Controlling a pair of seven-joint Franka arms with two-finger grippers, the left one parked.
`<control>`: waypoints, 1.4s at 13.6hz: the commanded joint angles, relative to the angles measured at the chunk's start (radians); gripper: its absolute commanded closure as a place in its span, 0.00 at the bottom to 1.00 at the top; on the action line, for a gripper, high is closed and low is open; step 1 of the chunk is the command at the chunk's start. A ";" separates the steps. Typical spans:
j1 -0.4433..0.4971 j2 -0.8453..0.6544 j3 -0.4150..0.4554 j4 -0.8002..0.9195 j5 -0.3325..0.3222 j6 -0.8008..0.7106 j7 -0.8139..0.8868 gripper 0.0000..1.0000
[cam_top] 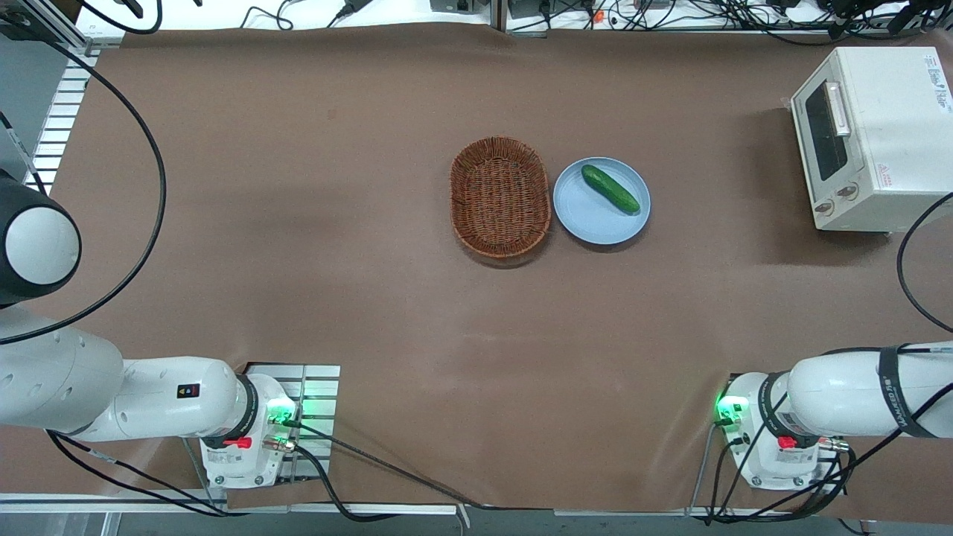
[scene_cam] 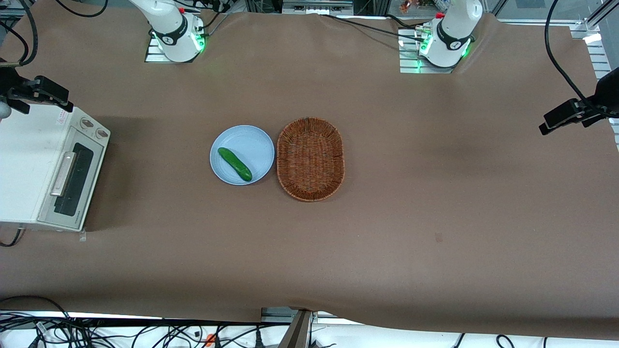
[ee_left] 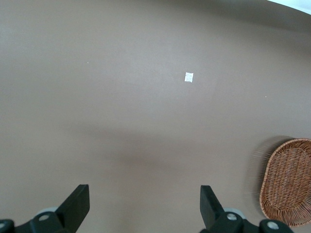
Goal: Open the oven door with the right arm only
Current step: 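Move the right gripper to the silver handle of the white toaster oven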
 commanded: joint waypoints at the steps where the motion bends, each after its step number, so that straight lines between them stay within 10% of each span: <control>1: -0.006 -0.002 0.004 0.005 -0.007 -0.009 0.000 0.00; 5: -0.006 -0.003 0.004 0.006 -0.013 -0.004 0.006 0.01; 7: -0.006 -0.003 0.004 0.006 -0.016 -0.024 0.003 1.00; 12: -0.007 0.056 0.002 0.018 -0.100 0.008 0.015 1.00; 19: 0.076 0.320 0.010 0.014 -0.586 0.235 0.289 1.00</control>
